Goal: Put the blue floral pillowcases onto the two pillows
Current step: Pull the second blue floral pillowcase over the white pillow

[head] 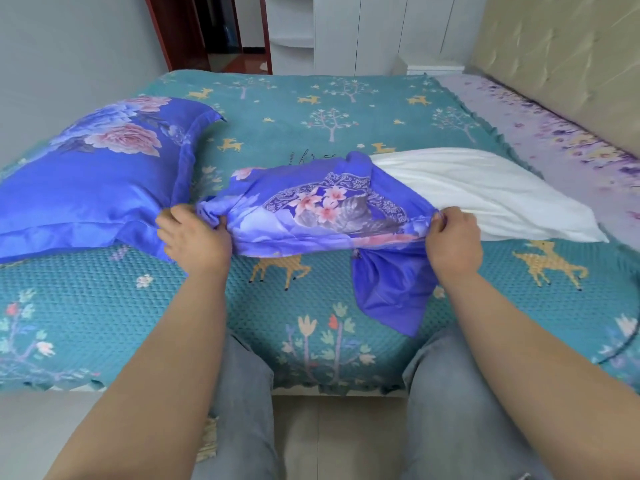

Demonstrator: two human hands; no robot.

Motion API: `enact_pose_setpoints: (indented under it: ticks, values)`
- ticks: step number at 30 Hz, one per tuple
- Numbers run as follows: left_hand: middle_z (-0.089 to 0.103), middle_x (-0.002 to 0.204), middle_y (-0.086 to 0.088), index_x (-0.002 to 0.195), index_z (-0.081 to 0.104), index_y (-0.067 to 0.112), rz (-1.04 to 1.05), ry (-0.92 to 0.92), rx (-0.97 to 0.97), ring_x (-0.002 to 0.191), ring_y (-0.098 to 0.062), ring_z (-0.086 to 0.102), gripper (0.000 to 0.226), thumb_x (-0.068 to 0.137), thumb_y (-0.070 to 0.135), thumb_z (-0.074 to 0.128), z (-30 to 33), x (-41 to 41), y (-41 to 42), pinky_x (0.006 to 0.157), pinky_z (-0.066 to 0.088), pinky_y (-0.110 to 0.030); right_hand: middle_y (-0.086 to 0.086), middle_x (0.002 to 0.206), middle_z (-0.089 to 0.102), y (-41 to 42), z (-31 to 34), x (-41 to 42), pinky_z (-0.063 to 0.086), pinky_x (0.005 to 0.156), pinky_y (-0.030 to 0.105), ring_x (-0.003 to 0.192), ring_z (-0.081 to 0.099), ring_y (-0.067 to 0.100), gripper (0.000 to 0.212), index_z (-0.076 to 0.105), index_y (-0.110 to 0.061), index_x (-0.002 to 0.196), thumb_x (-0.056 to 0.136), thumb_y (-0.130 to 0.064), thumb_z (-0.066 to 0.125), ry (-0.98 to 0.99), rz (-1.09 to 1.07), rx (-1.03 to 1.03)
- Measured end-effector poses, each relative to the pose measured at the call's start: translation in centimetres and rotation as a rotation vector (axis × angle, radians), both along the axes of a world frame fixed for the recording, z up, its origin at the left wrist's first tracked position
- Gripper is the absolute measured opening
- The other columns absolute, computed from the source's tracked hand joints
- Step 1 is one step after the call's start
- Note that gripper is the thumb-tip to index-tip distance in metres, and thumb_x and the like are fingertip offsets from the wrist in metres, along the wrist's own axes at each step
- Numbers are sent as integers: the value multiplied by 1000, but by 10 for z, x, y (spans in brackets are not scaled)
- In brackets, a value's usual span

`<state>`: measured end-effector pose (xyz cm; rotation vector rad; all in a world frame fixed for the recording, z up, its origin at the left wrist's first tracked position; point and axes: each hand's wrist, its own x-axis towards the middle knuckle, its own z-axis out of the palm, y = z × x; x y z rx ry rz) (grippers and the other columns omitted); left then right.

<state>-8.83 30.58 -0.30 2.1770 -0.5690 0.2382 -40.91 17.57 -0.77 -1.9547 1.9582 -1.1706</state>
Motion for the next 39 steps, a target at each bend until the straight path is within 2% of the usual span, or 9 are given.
enact_pose_setpoints:
  ticks: [4,10,18,22,24,26,27,35,39]
  values:
    - [60,113,-12,112,61,16,-247,-528,68,97,-35,54,33,83,27,49,8,-23,-5,82,40,-43,15,101,61,12,6,12,40,84,43,98,52,36,38,62,-9,97,90,-39,41,66,187,-242]
    - [61,104,-12,94,67,14,-490,-399,458,98,-34,57,29,86,41,60,3,-55,0,72,44,-37,12,115,59,48,2,74,41,95,37,108,53,29,39,60,-6,116,87,-31,52,205,637,-398]
    - [67,82,-6,78,65,17,-460,-110,220,81,-29,58,21,88,34,58,9,-56,-1,64,40,-32,7,105,70,70,12,141,48,86,34,87,60,13,31,67,-11,108,96,-33,51,-59,1017,429]
    - [58,46,9,59,60,18,-506,446,-174,52,-16,52,28,85,26,66,4,-57,-12,64,47,-30,-12,154,22,61,-2,129,21,112,17,139,21,-2,58,35,-15,145,92,-16,59,-103,1338,760]
    - [53,43,9,56,58,19,-543,487,-174,47,-15,47,30,83,26,68,3,-58,-15,62,47,-31,1,146,41,66,-10,132,35,104,22,131,39,8,48,55,-15,130,85,-17,68,-40,1247,608]
    - [55,47,7,57,60,20,-600,447,-105,48,-14,49,27,81,26,71,1,-62,-15,62,50,-31,4,81,62,74,-13,145,41,62,32,73,55,16,11,64,-23,73,76,-25,75,-76,991,410]
    - [56,48,7,58,61,21,-625,450,-89,48,-13,50,25,80,26,72,1,-65,-14,62,51,-31,-4,63,53,78,-14,152,33,54,29,60,48,13,26,52,-24,60,74,-30,73,-25,897,371]
    - [62,73,10,83,63,23,-626,220,-1,68,-10,57,9,85,31,66,6,-26,12,72,48,-27,-8,48,33,84,-31,169,28,54,32,51,29,9,46,33,-20,55,83,-26,70,-533,732,291]
    - [67,92,-2,96,62,16,-562,141,283,86,-22,62,30,77,37,73,-5,-9,23,81,50,-35,-10,50,32,84,-25,168,27,52,26,50,27,3,41,38,-20,58,85,-20,68,-620,795,298]
